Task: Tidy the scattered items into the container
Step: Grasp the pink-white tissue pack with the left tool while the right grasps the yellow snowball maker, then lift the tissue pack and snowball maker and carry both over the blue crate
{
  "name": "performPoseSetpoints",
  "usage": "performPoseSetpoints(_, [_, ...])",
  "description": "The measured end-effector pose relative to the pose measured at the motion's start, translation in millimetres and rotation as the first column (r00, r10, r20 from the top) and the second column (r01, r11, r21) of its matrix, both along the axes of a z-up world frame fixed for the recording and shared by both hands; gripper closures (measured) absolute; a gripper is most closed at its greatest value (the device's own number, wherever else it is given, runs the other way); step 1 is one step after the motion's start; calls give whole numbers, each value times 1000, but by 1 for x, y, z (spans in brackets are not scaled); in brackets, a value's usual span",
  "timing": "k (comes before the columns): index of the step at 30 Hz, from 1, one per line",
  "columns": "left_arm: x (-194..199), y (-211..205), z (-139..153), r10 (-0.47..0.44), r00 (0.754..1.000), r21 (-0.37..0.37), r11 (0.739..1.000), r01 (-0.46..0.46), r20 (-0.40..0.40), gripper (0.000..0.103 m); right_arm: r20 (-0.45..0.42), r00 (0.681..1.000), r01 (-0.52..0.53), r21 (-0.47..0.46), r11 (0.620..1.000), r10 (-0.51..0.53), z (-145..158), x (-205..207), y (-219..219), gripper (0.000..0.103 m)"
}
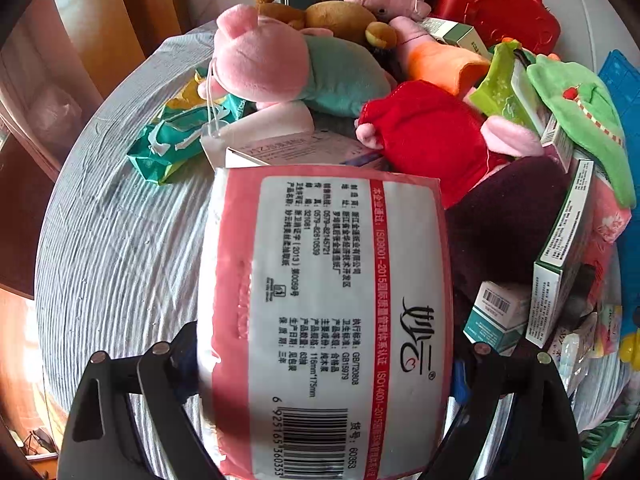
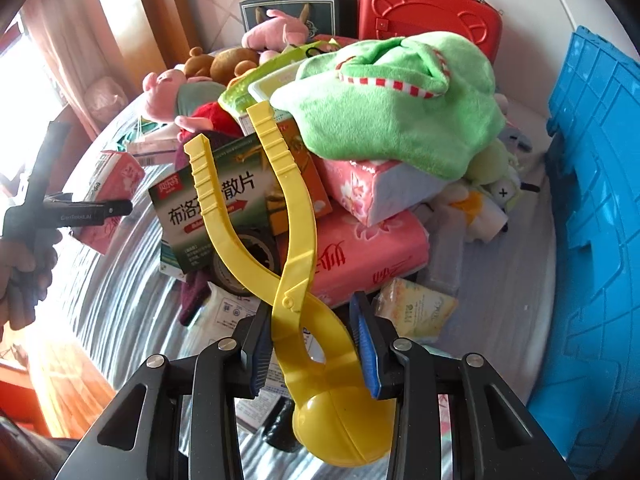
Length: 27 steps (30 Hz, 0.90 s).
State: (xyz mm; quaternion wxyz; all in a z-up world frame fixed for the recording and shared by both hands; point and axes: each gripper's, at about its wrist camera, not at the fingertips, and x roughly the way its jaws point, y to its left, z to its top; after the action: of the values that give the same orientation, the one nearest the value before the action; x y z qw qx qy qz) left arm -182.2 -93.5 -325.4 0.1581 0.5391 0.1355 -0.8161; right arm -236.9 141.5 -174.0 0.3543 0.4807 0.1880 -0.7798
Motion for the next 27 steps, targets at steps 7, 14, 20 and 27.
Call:
performPoseSetpoints(7, [-11, 1, 43, -11, 1000, -25, 1000, 10, -30, 12, -23, 999, 26, -33, 999, -27, 26, 10, 9, 67])
performPoseSetpoints(14, [-2, 5, 89, -27, 997, -60, 998, 22, -75, 12, -50, 997, 60, -96, 994, -65, 63, 15, 23, 67])
performPoseSetpoints(20, [-1, 18, 134, -57, 990, -123, 992, 40, -130, 12, -73, 992, 93, -151, 984, -105, 101, 15, 38, 67])
performPoseSetpoints(27, [1, 42, 190, -96, 976, -187, 981, 60, -193, 12, -99, 986, 115, -196, 974, -136, 133, 12, 57, 67])
